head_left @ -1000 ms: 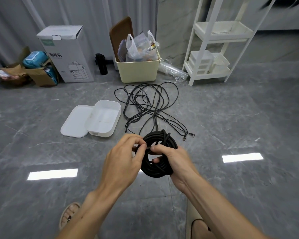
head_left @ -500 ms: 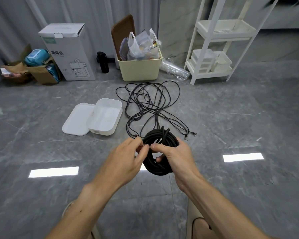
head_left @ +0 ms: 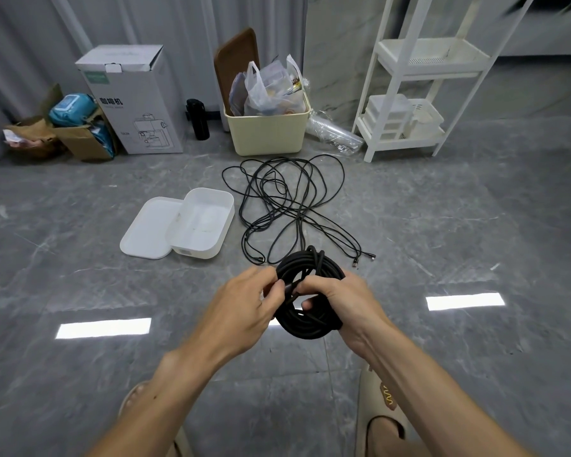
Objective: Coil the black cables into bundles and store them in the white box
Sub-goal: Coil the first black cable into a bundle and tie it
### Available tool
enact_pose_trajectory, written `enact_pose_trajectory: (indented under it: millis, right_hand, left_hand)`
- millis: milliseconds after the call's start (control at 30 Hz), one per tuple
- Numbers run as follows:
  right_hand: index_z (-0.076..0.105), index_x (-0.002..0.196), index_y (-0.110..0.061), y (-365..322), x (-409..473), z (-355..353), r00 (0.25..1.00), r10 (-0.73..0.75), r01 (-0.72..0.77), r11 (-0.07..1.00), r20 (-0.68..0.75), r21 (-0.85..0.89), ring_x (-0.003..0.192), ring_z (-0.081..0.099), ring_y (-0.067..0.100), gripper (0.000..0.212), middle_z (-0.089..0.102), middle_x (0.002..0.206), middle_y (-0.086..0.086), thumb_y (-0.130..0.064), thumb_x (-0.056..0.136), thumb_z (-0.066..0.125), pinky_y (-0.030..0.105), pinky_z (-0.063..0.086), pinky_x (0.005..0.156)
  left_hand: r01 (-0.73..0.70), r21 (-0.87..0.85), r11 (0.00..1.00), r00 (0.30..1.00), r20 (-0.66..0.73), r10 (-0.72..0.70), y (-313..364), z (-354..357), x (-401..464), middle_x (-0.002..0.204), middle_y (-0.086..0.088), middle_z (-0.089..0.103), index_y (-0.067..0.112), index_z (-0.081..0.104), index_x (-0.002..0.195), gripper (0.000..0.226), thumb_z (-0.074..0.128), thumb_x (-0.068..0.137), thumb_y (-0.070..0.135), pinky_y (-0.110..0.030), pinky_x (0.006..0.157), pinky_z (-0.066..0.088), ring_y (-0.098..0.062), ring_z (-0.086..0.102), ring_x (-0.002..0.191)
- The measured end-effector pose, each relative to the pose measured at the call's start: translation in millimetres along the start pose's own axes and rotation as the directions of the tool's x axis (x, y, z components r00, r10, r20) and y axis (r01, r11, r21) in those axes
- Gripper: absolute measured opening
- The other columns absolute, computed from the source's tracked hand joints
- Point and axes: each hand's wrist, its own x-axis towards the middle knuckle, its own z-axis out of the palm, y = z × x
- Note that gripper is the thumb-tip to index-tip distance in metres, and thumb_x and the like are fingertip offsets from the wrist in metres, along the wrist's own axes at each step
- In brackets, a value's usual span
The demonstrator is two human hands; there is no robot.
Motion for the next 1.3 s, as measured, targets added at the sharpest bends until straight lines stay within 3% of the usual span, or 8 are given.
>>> enact_pose_trajectory:
  millis: [233,367,500,667,933,1033,1133,1300]
  right_hand:
    - [0.073,0.089,-0.013,-4,1,-3,1.000,-0.012,0.012,1.000,0.001,-0.027,0.052,0.057,0.012,0.017,0.078,0.088,0.007,-0.010,0.073,0.077,0.023,0.048,0.051]
    - [0.072,0.108,-0.009,-2,0,0,0.995,-0.042,0.031,0.992,0.091,0.121,0.056,0.058,0.011,0.029,0.077,0.098,0.011,-0.021,0.081,0.079,0.023,0.051,0.057]
    - [0.075,0.107,-0.013,-1,-3,6,0.982,-0.050,0.016,0.982,0.183,0.186,0.073,0.068,0.012,0.038,0.074,0.088,0.004,-0.045,0.087,0.071,0.027,0.054,0.070]
    - [0.069,0.073,-0.023,-3,-9,5,0.968,-0.045,0.024,0.996,0.249,0.088,0.050,0.048,0.011,0.029,0.055,0.059,0.001,-0.051,0.078,0.067,0.022,0.042,0.049]
    - [0.065,0.057,-0.024,-7,-10,4,0.964,0.037,-0.016,0.996,0.264,-0.083,0.061,0.065,0.024,0.043,0.057,0.059,0.006,-0.062,0.076,0.067,0.025,0.052,0.057]
    - [0.062,0.057,-0.018,-2,-8,8,0.982,0.069,-0.079,0.996,0.173,0.050,0.050,0.052,0.022,0.042,0.048,0.052,0.005,-0.054,0.076,0.065,0.031,0.054,0.057]
    - [0.057,0.062,-0.013,-4,-4,7,0.980,0.117,-0.149,0.967,0.163,0.207,0.043,0.042,0.018,0.040,0.043,0.049,0.002,-0.049,0.079,0.065,0.028,0.048,0.051]
    - [0.057,0.050,-0.015,-5,-2,5,0.969,0.153,-0.201,0.945,0.194,0.257,0.036,0.037,0.017,0.051,0.037,0.043,0.002,-0.055,0.081,0.066,0.026,0.045,0.045]
  left_hand:
    - [0.113,-0.188,0.976,0.993,-0.008,-0.117,4,-2,-1,0.079,0.000,0.064,0.018,0.049,0.070,0.033,0.051,0.100,0.031,-0.052,0.072,0.058,-0.024,0.068,0.072]
    - [0.103,-0.195,0.975,0.989,-0.084,-0.121,3,-5,-1,0.073,0.009,0.063,0.029,0.047,0.078,0.029,0.056,0.088,0.054,-0.029,0.061,0.052,-0.007,0.059,0.059]
    - [0.193,-0.264,0.945,0.980,0.017,-0.196,5,-3,-2,0.113,0.027,0.054,0.050,0.036,0.116,0.067,0.066,0.062,0.074,-0.022,0.082,0.049,0.006,0.060,0.099]
    - [0.128,-0.376,0.918,0.975,0.215,-0.048,4,-11,-1,0.115,0.027,0.065,0.064,0.046,0.116,0.065,0.082,0.062,0.055,-0.026,0.097,0.047,0.005,0.060,0.112]
    - [0.049,-0.325,0.944,0.966,0.255,0.038,7,-22,-8,0.089,0.005,0.074,0.048,0.050,0.128,0.056,0.061,0.077,0.028,-0.040,0.085,0.056,-0.016,0.070,0.086]
    - [0.037,-0.315,0.948,0.979,0.203,0.029,10,-19,-9,0.095,0.018,0.072,0.053,0.046,0.134,0.063,0.055,0.078,0.023,-0.021,0.076,0.052,-0.003,0.069,0.082]
    - [0.071,-0.428,0.901,0.977,0.212,0.024,14,-21,-8,0.110,0.008,0.072,0.051,0.050,0.134,0.064,0.056,0.084,0.013,-0.032,0.094,0.054,-0.013,0.072,0.094]
    - [0.163,-0.600,0.783,0.955,0.296,0.027,16,-26,-11,0.112,-0.012,0.072,0.046,0.053,0.136,0.058,0.057,0.087,0.015,-0.033,0.090,0.056,-0.026,0.071,0.105]
